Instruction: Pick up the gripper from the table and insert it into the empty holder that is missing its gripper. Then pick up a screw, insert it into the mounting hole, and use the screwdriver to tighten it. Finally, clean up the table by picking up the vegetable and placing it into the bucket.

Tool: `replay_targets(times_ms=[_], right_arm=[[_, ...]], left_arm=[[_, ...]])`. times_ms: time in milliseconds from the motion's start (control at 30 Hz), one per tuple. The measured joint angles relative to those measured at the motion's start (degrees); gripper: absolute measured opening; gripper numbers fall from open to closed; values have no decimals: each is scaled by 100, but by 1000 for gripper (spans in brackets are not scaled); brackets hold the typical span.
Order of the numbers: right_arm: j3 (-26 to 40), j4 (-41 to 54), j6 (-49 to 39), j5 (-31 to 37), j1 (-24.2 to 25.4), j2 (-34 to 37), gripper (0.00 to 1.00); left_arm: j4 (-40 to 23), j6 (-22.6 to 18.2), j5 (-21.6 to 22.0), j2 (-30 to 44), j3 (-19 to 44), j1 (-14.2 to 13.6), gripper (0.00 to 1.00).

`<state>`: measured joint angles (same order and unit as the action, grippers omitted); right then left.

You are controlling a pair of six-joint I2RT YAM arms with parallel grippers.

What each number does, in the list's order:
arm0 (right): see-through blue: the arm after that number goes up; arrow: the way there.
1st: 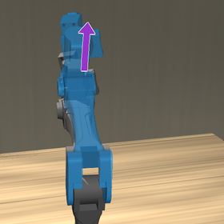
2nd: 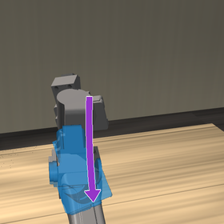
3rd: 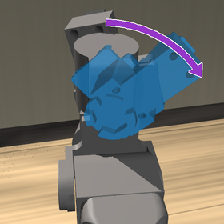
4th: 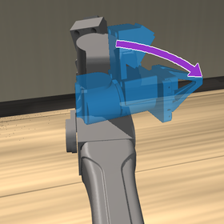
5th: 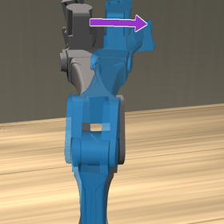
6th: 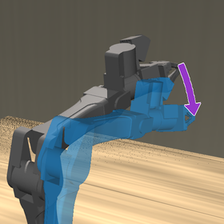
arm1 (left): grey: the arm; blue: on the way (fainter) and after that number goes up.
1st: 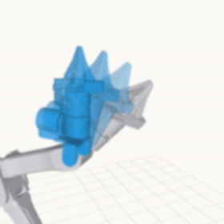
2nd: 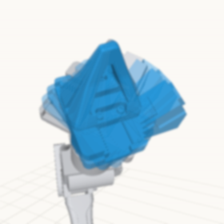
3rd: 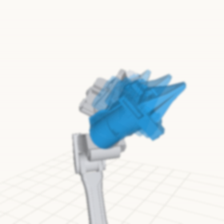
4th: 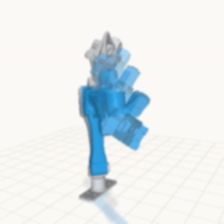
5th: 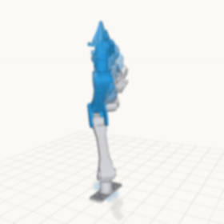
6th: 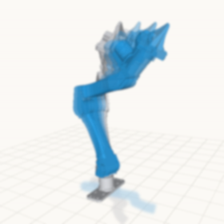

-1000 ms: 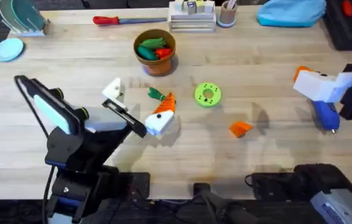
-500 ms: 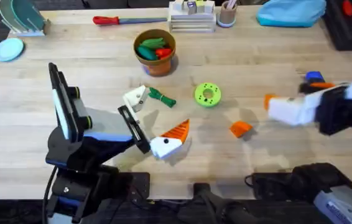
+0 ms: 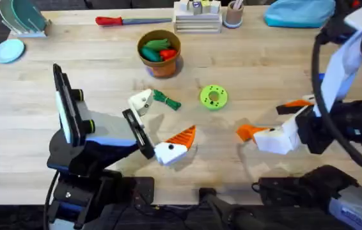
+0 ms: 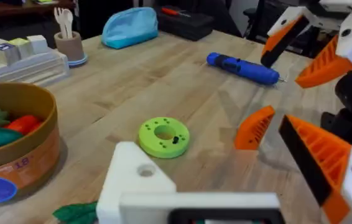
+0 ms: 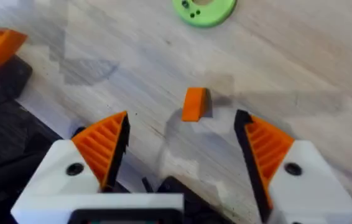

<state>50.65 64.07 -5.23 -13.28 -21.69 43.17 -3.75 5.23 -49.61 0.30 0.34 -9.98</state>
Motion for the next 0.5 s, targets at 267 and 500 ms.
replay_targets(times_ms=[267,500], right_arm=[[-283,-79,14,192,-11,218,994],[-376,-249,-18,256,-197,907,994]], left_arm=[[-2,0,-14,-1,0,0,993],[-2,0,-14,1,0,0,993]])
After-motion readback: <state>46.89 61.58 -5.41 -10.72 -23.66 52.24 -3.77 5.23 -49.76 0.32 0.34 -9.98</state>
